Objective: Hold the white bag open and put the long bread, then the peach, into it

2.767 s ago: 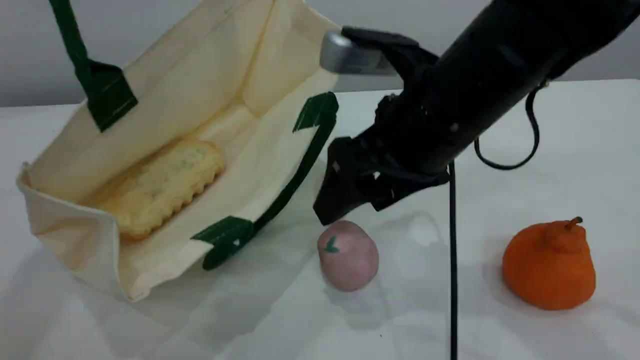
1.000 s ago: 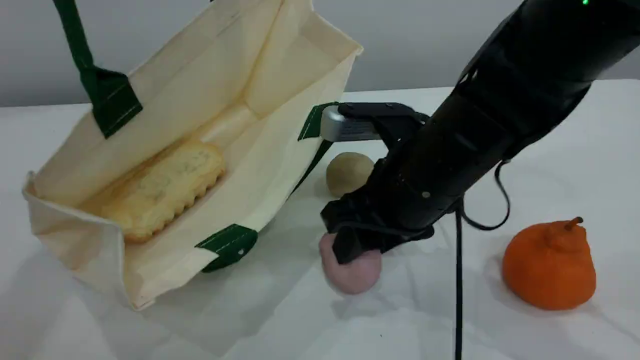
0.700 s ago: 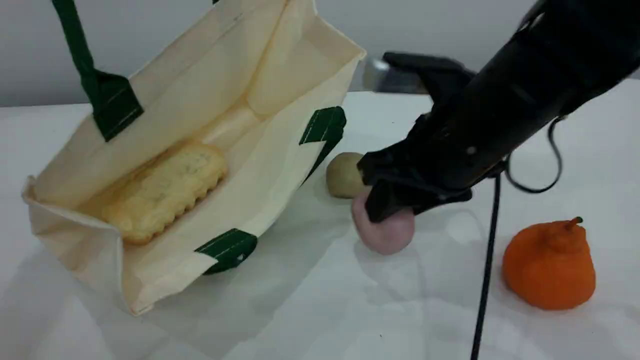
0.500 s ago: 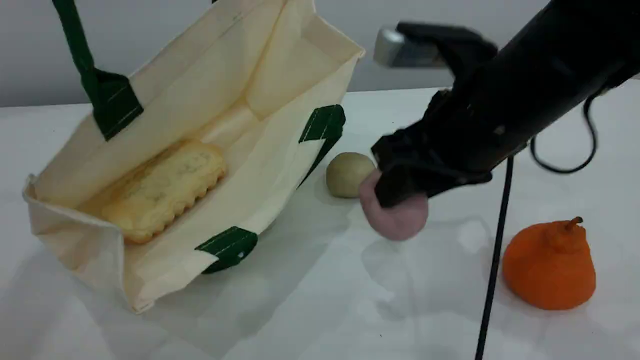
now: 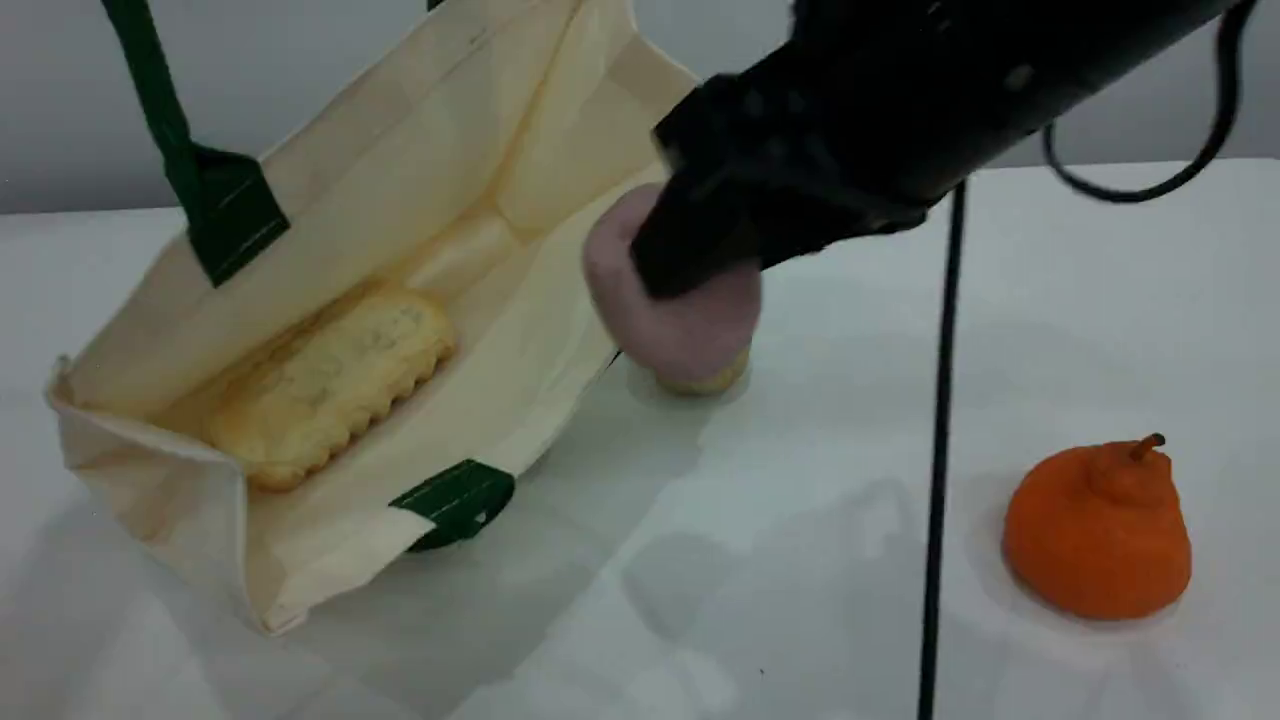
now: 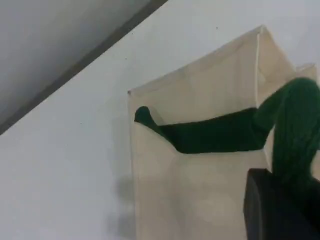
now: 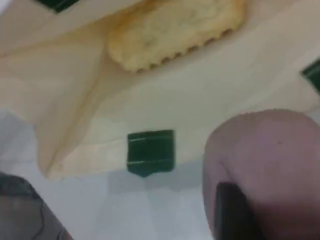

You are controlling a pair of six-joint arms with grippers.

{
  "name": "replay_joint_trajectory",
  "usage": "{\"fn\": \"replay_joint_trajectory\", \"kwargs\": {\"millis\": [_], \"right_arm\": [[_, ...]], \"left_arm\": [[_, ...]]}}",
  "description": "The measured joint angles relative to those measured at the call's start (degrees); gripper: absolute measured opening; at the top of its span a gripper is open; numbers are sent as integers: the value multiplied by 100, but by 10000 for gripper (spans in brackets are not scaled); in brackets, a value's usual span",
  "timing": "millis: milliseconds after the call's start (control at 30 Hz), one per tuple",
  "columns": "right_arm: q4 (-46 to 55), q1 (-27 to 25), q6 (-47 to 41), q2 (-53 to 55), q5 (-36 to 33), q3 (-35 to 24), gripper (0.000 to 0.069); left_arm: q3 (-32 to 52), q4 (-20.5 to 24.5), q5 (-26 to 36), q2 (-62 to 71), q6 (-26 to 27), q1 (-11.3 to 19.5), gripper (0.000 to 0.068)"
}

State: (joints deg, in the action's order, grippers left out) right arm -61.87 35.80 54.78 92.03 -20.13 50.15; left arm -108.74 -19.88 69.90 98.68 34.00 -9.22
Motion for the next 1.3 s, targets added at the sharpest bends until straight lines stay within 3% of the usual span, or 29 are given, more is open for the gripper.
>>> {"fn": "replay_joint_trajectory", "kwargs": {"millis": [333, 767, 1000, 1300], "right_arm": [[-27, 838, 270, 44, 860, 334, 292], [1, 880, 380, 1416, 652, 1599, 290], [-13, 880, 482, 2272, 670, 2456, 290], [-73, 869, 476, 2512, 1136, 2591, 311]], "left_arm": [[0, -25, 6, 0, 17, -2, 90], [0, -776, 13, 0, 156, -2, 90], [0, -777, 8, 0, 156, -7, 90], [0, -766, 2, 0, 156, -7, 90]]}}
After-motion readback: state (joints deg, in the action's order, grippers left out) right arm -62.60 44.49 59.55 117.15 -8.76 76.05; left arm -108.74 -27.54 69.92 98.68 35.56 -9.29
